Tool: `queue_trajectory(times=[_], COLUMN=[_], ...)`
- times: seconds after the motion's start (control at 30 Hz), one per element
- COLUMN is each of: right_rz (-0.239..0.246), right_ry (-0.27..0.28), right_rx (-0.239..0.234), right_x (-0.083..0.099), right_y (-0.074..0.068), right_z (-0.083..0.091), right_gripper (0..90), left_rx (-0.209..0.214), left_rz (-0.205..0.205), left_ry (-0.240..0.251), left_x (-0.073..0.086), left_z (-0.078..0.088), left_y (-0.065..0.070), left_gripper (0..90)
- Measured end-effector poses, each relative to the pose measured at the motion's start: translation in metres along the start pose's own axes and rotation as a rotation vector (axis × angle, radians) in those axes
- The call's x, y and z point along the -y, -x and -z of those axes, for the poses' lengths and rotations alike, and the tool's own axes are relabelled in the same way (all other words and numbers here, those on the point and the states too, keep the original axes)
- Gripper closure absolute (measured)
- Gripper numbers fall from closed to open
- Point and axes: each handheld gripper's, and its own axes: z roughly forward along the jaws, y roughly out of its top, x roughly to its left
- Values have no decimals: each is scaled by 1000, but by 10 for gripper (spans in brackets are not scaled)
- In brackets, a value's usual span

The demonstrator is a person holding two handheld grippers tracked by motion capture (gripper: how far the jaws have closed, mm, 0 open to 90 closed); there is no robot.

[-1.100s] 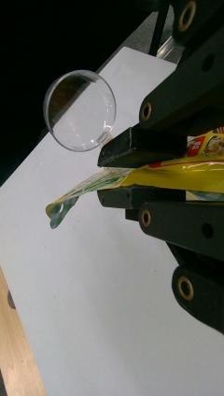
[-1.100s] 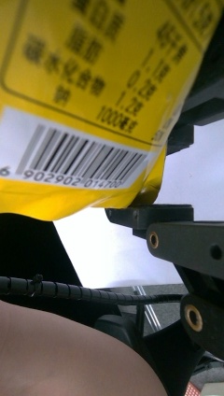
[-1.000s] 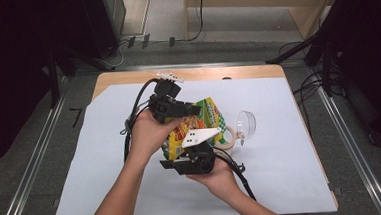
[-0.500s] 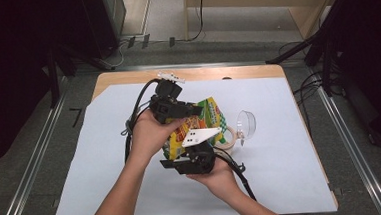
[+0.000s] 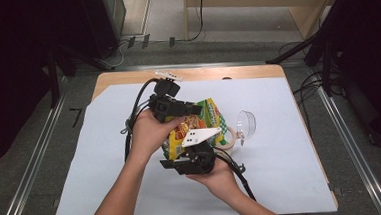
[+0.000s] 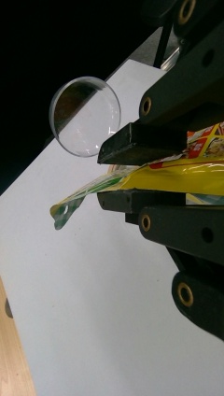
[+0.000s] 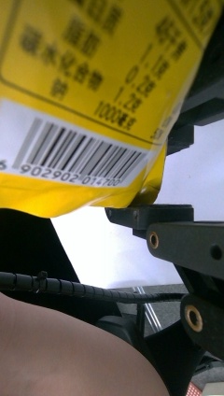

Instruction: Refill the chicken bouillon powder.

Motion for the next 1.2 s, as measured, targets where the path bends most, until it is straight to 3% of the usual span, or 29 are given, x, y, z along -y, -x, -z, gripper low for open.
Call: queue_trajectory(times=[0.13, 0.47, 1.2], right_rz=[4, -2, 17], right_ry=[5, 0, -8], right_rx=[11, 17, 30], right_x=[0, 0, 0], right_y=[1, 3, 5], right_z=[-1, 0, -1], right_gripper=[702, 702, 702], left_rx=[-4, 5, -14], left_rz=[-20, 6, -20], left_ry=[5, -6, 23], left_x=[0, -3, -1], left_z=[-1, -4, -2], left_y=[5, -2, 3], left_gripper=[764, 770, 771])
